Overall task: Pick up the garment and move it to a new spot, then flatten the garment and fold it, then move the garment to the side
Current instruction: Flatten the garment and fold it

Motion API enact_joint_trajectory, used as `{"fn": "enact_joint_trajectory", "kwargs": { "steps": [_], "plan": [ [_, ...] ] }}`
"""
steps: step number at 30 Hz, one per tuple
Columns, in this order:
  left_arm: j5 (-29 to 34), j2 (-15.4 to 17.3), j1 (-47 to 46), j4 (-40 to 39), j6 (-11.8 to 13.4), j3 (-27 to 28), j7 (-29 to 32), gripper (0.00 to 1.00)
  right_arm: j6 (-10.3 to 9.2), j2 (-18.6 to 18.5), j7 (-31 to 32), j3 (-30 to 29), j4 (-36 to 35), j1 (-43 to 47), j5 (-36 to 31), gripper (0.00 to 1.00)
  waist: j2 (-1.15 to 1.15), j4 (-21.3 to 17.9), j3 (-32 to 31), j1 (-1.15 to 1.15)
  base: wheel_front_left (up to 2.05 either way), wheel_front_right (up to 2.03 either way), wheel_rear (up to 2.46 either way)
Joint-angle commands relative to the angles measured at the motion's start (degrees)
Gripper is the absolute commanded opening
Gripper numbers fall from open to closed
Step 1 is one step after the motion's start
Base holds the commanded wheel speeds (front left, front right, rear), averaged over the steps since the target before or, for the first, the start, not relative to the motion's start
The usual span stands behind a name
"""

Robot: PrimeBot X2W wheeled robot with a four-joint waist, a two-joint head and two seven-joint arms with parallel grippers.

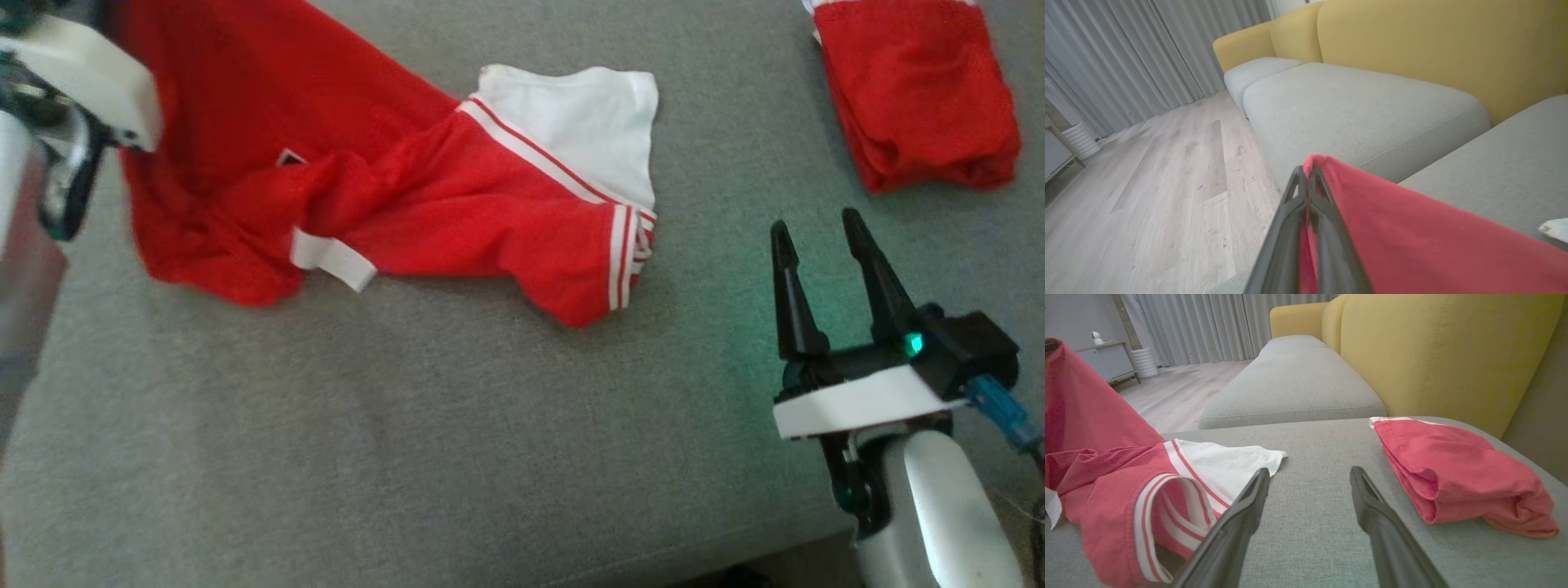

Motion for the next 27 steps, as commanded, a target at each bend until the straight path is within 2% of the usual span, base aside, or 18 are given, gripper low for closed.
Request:
{"fn": "enact_joint_trajectory", "kwargs": {
  "steps": [1, 2, 8, 18, 27],
  "plan": [
    [0.4, 4.04, -3.87, -0.13, 0.68, 3.38, 0.31, 0.57, -0.04, -0.29, -1.01, 1.64, -1.35, -1.98, 0.59, 1.0, 0.0, -2.04, 2.14, -0.01, 0.0, 0.0, 0.0],
    [0.49, 4.43, -4.3, 0.4, 0.95, 3.65, -0.03, 1.0, -0.04, -0.29, -1.2, 1.68, -1.24, -2.18, 0.72, 1.0, 0.0, -2.31, 2.44, -0.01, 0.0, 0.0, 0.0],
    [-1.09, 3.94, -3.34, 1.12, 1.87, 4.92, -2.38, 1.0, -0.04, -0.29, -1.95, 0.64, -0.41, -2.53, 0.89, 1.0, 0.0, -1.82, 2.68, -0.01, 0.0, 0.0, 0.0],
    [-6.33, 1.75, 4.53, -3.54, 2.77, 7.45, -6.54, 1.0, -0.04, -0.29, -1.32, -1.28, 0.1, -1.82, -0.43, 1.0, 0.0, 2.92, -2.22, -0.01, 0.0, 0.0, 0.0],
    [-10.28, -2.7, 23.05, -17.52, 7.26, 6.81, -10.41, 1.0, -0.04, -0.29, 0.87, -3.61, -0.58, 1.23, -1.6, 1.0, 0.0, 7.96, -7.95, -0.01, 0.0, 0.0, 0.0]
  ]
}}
